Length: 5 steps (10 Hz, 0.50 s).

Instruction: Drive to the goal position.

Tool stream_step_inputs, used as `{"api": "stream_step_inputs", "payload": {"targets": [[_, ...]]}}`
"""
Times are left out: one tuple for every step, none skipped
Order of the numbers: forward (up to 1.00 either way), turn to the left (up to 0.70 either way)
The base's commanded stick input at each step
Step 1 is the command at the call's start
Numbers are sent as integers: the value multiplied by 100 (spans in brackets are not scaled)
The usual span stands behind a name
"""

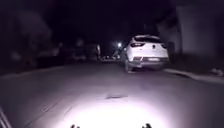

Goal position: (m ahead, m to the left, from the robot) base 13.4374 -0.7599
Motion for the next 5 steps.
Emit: {"api": "stream_step_inputs", "payload": {"targets": [[85,0],[85,0],[85,0],[85,0],[85,0]]}}
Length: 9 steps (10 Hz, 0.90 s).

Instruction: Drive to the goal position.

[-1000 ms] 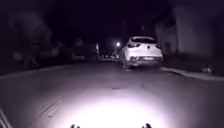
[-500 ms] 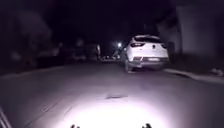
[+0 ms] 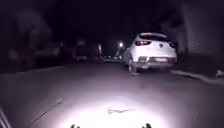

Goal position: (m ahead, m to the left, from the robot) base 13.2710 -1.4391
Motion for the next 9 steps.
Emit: {"api": "stream_step_inputs", "payload": {"targets": [[85,0],[85,0],[85,0],[85,0],[85,0],[85,0],[85,0],[85,0],[85,0]]}}
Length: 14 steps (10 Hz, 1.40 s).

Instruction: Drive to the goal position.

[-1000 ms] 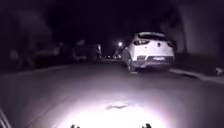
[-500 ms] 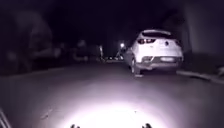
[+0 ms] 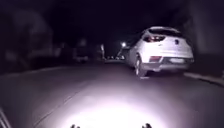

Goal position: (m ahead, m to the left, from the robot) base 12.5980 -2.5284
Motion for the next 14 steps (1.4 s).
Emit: {"api": "stream_step_inputs", "payload": {"targets": [[85,0],[85,0],[85,0],[85,0],[85,0],[85,0],[85,0],[85,0],[85,0],[85,0],[85,0],[85,0],[85,0],[85,0]]}}
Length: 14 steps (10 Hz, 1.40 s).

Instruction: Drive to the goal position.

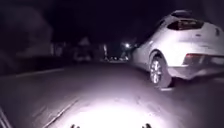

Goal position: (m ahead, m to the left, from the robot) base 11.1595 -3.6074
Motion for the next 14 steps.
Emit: {"api": "stream_step_inputs", "payload": {"targets": [[85,0],[85,0],[85,0],[85,0],[85,0],[85,0],[85,0],[85,0],[85,-17],[85,-34],[85,-34],[85,0],[85,0],[85,0]]}}
